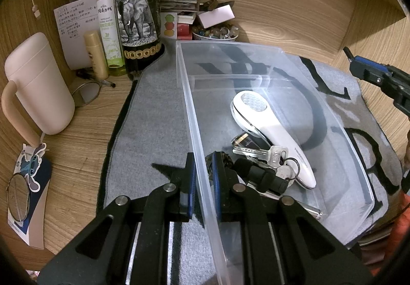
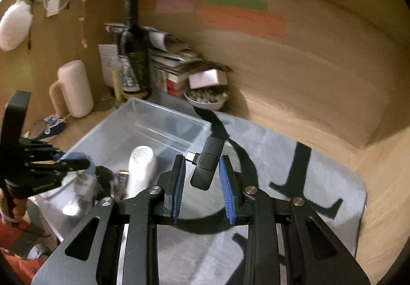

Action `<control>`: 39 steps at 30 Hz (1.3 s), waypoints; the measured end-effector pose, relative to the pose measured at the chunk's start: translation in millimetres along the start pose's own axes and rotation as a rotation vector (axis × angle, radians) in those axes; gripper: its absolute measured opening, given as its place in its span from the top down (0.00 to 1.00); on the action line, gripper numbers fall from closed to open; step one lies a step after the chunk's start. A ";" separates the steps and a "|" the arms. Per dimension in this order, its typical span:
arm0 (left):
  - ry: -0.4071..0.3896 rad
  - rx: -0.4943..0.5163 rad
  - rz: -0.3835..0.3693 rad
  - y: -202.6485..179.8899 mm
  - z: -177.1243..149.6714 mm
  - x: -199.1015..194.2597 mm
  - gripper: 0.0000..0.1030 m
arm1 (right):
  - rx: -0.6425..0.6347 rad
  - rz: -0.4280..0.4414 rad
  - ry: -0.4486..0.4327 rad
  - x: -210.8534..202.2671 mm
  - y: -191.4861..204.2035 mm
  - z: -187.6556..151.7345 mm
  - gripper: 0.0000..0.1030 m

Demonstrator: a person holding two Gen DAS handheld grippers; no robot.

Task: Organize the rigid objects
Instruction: 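Carry the small black plug into the clear box and release it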

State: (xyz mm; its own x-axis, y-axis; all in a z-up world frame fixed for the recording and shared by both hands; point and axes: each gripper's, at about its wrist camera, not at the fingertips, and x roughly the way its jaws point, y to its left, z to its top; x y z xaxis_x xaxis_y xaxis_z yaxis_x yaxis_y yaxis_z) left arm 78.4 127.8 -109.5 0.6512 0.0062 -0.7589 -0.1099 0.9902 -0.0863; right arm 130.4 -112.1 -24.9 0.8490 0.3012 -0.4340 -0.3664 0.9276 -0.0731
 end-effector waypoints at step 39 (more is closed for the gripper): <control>0.001 -0.004 -0.005 -0.2 -0.5 -0.7 0.89 | -0.143 0.177 0.220 66.8 74.6 -12.6 0.54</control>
State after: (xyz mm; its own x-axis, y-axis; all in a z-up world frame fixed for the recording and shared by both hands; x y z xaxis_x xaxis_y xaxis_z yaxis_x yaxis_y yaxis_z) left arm 77.6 127.6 -109.3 0.6509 0.0015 -0.7592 -0.1098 0.9897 -0.0922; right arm 154.9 -25.6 -70.6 0.6706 0.3857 -0.6337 -0.5643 0.8198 -0.0981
